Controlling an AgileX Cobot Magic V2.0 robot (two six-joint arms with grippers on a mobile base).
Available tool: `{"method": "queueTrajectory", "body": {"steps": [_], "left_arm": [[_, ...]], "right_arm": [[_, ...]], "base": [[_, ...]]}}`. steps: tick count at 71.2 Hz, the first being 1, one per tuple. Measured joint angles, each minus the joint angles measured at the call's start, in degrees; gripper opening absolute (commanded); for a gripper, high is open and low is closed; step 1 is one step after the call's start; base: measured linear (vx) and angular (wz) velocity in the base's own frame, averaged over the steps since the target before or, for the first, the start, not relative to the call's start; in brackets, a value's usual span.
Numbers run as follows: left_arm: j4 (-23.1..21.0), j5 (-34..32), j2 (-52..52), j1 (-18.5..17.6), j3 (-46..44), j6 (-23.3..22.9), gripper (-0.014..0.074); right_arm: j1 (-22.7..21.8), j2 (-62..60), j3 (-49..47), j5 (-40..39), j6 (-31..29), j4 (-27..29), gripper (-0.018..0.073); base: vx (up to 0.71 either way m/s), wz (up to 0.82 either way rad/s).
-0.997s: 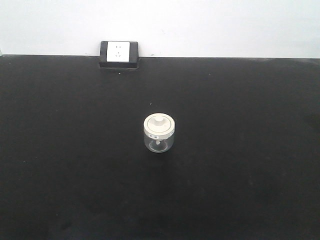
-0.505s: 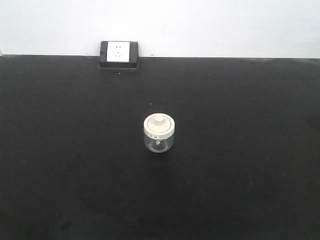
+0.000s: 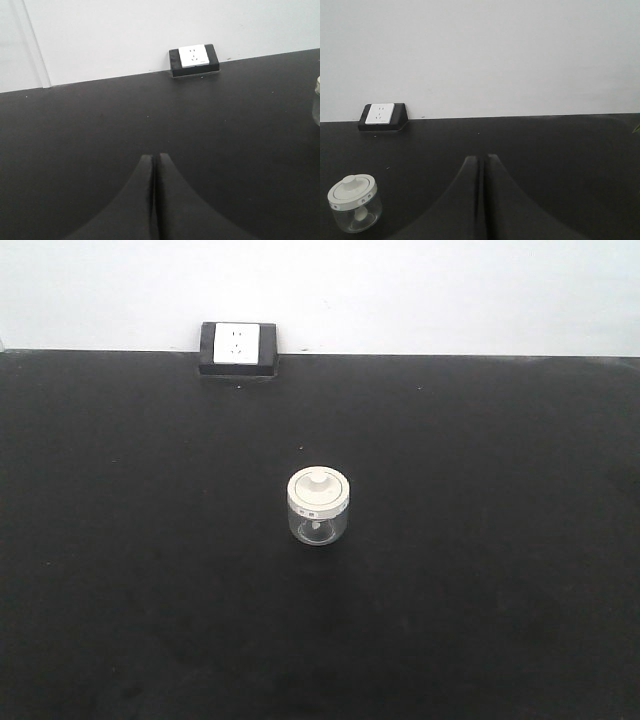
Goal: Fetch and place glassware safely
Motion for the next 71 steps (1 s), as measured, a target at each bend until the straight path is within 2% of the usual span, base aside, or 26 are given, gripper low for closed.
{"method": "queueTrajectory", "body": {"steps": [13,19,26,33,44,53,61,71], "left_arm": [[0.00,0.00,0.00,0.00,0.00,0.00,0.0001],[0.00,0.00,0.00,0.00,0.00,0.00,0.0001],[0.00,0.00,0.00,0.00,0.00,0.00,0.0001],[0.00,0.00,0.00,0.00,0.00,0.00,0.0001],[0.00,0.00,0.00,0.00,0.00,0.00,0.0001],[0.00,0.00,0.00,0.00,0.00,0.00,0.0001],[0.00,0.00,0.00,0.00,0.00,0.00,0.0001],[0.00,0.00,0.00,0.00,0.00,0.00,0.0001]], "right_arm": [[0.00,-0.05,0.00,0.03,0.00,0.25,-0.0003],[0.00,0.02,0.00,0.09,-1.41,2.07,-0.0003],[-0.06,0.76,0.00,0.42,-7.45,6.42,-0.0003],[-0.66,2.56,0.00,1.39,-15.32,13.66,-0.0003],[-6.43,4.71,1.84,1.08,-27.01,25.67,-0.0003],[-13.12,4.04,7.35,-4.63,-31.28,32.30,-0.0003],[-16.34,1.19,12.68,-9.46,-32.17,34.73,-0.0003],[-17.04,-3.41,19.21,-14.66,-32.17,35.13,-0.0003]], "base": [[0.00,0.00],[0.00,0.00],[0.00,0.00],[0.00,0.00],[0.00,0.00],[0.00,0.00],[0.00,0.00],[0.00,0.00]]}}
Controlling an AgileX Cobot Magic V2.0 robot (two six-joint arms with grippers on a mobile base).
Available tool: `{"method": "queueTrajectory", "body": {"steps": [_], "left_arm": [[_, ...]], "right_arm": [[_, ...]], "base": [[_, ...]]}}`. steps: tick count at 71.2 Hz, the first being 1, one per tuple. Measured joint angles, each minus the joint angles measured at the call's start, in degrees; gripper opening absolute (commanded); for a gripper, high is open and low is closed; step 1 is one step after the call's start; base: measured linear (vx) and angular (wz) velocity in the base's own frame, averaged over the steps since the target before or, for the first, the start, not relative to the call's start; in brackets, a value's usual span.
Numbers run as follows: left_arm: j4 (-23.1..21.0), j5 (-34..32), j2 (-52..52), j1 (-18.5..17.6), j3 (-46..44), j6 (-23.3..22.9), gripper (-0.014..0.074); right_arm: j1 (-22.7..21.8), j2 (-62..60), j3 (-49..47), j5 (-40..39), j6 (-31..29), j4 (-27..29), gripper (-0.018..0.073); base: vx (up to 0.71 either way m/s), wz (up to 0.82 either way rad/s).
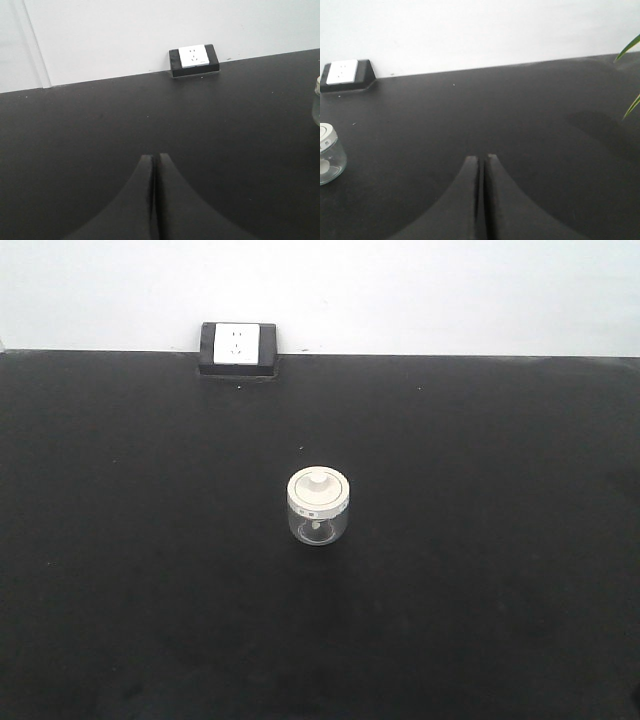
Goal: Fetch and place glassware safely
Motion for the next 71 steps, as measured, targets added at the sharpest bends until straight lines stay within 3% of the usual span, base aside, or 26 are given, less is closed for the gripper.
{"method": "queueTrajectory", "body": {"steps": [25,71], "left_arm": [[0.00,0.07,0.00,0.00,0.00,0.00,0.0001],[0.00,0.32,0.00,0.00,0.17,0.00,0.0001]], "right_arm": [[-0.18,-11.71,4.83,-1.33,-0.25,0.00,-0.0003],[-0.18,-12.13,4.83,-0.05,-0.42,0.00,-0.0003]], "base": [[0.00,0.00],[0.00,0.00]]}}
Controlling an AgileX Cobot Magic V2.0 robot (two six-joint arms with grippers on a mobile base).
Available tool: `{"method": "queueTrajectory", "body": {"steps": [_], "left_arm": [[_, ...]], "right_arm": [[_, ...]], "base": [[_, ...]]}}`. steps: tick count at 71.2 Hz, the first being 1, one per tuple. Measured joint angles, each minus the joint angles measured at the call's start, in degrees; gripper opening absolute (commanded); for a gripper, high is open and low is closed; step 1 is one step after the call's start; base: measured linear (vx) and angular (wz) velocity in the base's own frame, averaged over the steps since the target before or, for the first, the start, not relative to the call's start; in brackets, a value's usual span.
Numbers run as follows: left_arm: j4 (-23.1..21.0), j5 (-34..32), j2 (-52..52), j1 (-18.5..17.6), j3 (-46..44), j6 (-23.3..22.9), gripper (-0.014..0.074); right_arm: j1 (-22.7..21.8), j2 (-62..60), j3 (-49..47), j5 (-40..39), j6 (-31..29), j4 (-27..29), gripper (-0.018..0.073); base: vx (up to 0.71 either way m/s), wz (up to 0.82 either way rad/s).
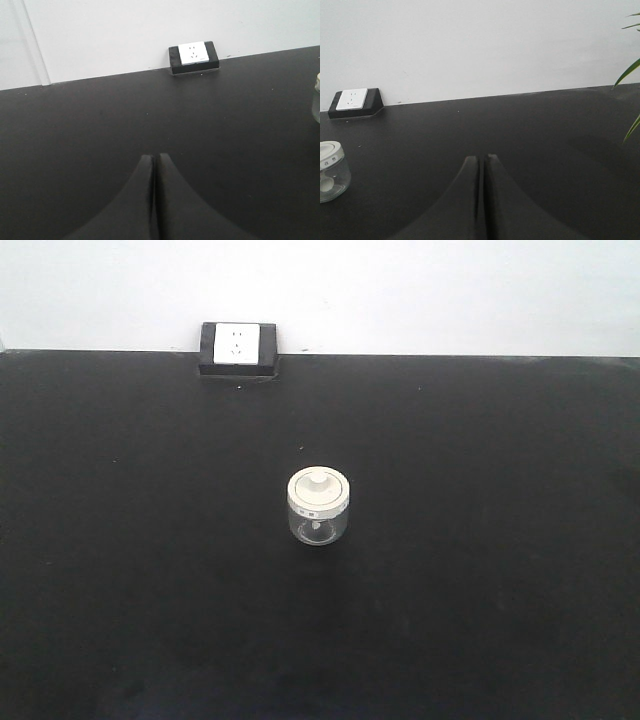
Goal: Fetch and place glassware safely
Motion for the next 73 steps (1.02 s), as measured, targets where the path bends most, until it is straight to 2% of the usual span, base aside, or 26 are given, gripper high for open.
{"method": "queueTrajectory", "body": {"steps": [73], "left_arm": [[0.00,0.00,0.00,0.00,0.00,0.00,0.0001]], "right_arm": [[0.00,0.00,0.00,0.00,0.00,0.00,-0.0003]], "base": [[0.00,0.00]]}}
